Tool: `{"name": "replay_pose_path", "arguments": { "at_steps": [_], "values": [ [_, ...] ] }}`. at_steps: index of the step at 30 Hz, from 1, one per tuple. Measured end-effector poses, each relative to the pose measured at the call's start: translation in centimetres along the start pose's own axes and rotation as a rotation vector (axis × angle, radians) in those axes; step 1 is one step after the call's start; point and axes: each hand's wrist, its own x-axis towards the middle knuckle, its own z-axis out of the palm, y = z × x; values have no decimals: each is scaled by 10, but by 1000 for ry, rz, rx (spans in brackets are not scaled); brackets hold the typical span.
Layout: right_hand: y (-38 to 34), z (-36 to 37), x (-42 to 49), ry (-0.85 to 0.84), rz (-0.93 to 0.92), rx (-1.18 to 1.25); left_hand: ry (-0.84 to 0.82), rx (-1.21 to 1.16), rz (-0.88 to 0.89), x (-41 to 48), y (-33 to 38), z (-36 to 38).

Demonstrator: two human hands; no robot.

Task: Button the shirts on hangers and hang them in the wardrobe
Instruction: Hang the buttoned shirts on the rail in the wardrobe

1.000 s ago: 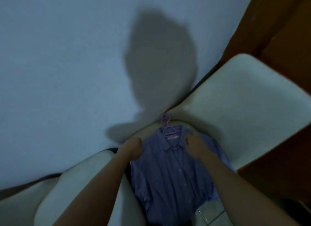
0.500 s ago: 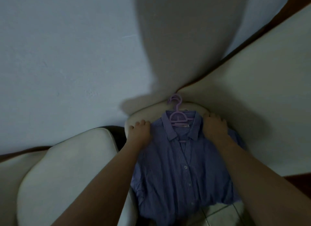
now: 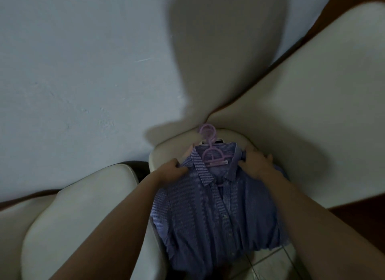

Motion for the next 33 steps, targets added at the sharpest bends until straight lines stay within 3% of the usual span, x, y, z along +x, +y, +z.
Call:
{"name": "replay_pose_path", "arguments": {
  "at_steps": [3,9,13,21,24,27,31,33],
  "values": [
    [2,-16,-17,-6,-37,88,-14,-93,69,-22,13,-11],
    [10,-88,-67,99,-108,140,107,71,347,-76,63,-56],
    [6,-173,-123,293,-80,113,267,253,591,-137,124,-99],
    [-6,-363,-258,725,-19,228,587,137,935,-266,259,-182],
    [-3,-434,-320,688,-26,441,775,156,1009,-330,313,-200],
    [-7,-489,-386,636,-187,687,833,165,1113,-372,348,-210],
    [-29,-545,-465,778,-391,602,841,210,1243,-415,387,-206],
    [-40,-562,-484,886,-375,421,843,228,1302,-429,405,-200]
  ]
}}
